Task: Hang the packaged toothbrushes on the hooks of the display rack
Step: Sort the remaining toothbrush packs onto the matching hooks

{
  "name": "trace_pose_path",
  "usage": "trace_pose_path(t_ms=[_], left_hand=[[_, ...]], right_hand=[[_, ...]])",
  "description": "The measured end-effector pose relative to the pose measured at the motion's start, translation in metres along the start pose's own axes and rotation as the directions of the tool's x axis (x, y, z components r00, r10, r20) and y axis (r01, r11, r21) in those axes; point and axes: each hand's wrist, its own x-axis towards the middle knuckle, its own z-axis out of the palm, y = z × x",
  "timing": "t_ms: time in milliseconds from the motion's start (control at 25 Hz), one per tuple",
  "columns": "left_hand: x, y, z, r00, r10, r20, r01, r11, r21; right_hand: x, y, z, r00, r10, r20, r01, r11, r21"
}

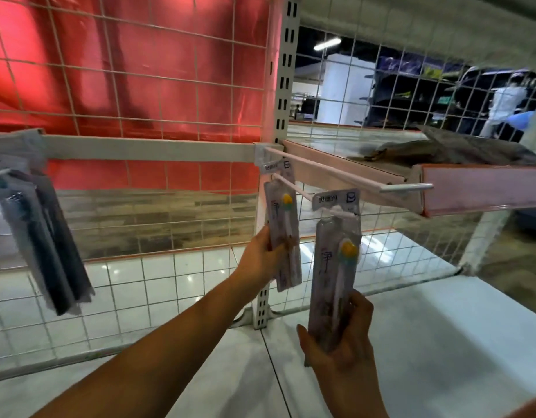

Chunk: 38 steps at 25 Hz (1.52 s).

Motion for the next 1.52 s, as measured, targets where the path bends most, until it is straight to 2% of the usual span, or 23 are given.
trace_pose_path(t_ms=[160, 280, 400, 480, 560, 640, 720, 840, 960, 1160, 1280, 1360, 1440, 1520], left_hand=[[-0.041, 0.010, 0.004, 0.992, 0.104, 0.072, -0.106, 0.994, 0.028], [-0.069, 0.018, 0.003, 0.969, 0.161, 0.189, -0.177, 0.982, 0.069], [-0.086, 0.026, 0.003, 0.946, 0.185, 0.265, -0.222, 0.968, 0.115], [-0.095, 0.033, 0.002, 0.938, 0.169, 0.303, -0.224, 0.962, 0.154], [-0.106, 0.037, 0.001, 0.914, 0.162, 0.371, -0.251, 0.946, 0.205], [-0.121, 0.040, -0.001, 0.877, 0.152, 0.456, -0.281, 0.932, 0.231], [-0.137, 0.040, -0.009, 0.863, 0.098, 0.496, -0.204, 0.965, 0.165], [-0.161, 0.042, -0.034, 0.873, -0.099, 0.478, 0.114, 0.994, -0.001], [-0.182, 0.034, -0.075, 0.873, -0.266, 0.409, 0.333, 0.938, -0.100], [-0.234, 0.033, -0.169, 0.893, -0.372, 0.255, 0.430, 0.871, -0.236], [-0.275, 0.036, -0.232, 0.899, -0.387, 0.206, 0.428, 0.877, -0.219], [-0.306, 0.038, -0.273, 0.903, -0.414, 0.112, 0.428, 0.884, -0.188], [-0.335, 0.038, -0.310, 0.898, -0.438, 0.034, 0.437, 0.886, -0.153], [-0.360, 0.036, -0.340, 0.888, -0.459, 0.018, 0.457, 0.879, -0.137]], right_hand=[[0.000, 0.001, 0.003, 0.999, -0.038, 0.023, 0.039, 0.999, -0.022], [-0.005, -0.002, 0.005, 0.998, -0.070, 0.001, 0.070, 0.997, -0.018], [-0.011, -0.004, 0.008, 0.994, -0.088, -0.059, 0.090, 0.995, 0.043], [-0.018, -0.009, 0.009, 0.998, -0.042, -0.052, 0.045, 0.998, 0.045], [-0.028, -0.012, 0.007, 0.995, 0.030, -0.092, -0.016, 0.990, 0.143], [-0.043, -0.020, 0.002, 0.979, 0.122, -0.161, -0.056, 0.930, 0.364], [-0.063, -0.025, -0.002, 0.962, 0.228, -0.149, -0.120, 0.847, 0.518], [-0.095, -0.015, 0.005, 0.949, 0.278, -0.151, -0.167, 0.845, 0.508], [-0.114, -0.022, 0.027, 0.963, 0.266, -0.029, -0.229, 0.876, 0.424], [-0.142, -0.053, 0.100, 0.943, 0.240, 0.231, -0.310, 0.884, 0.349], [-0.162, -0.079, 0.142, 0.886, 0.211, 0.413, -0.363, 0.869, 0.336], [-0.179, -0.097, 0.167, 0.824, 0.184, 0.536, -0.407, 0.850, 0.334], [-0.196, -0.114, 0.191, 0.771, 0.191, 0.607, -0.453, 0.835, 0.312], [-0.212, -0.125, 0.214, 0.726, 0.194, 0.659, -0.480, 0.830, 0.285]])
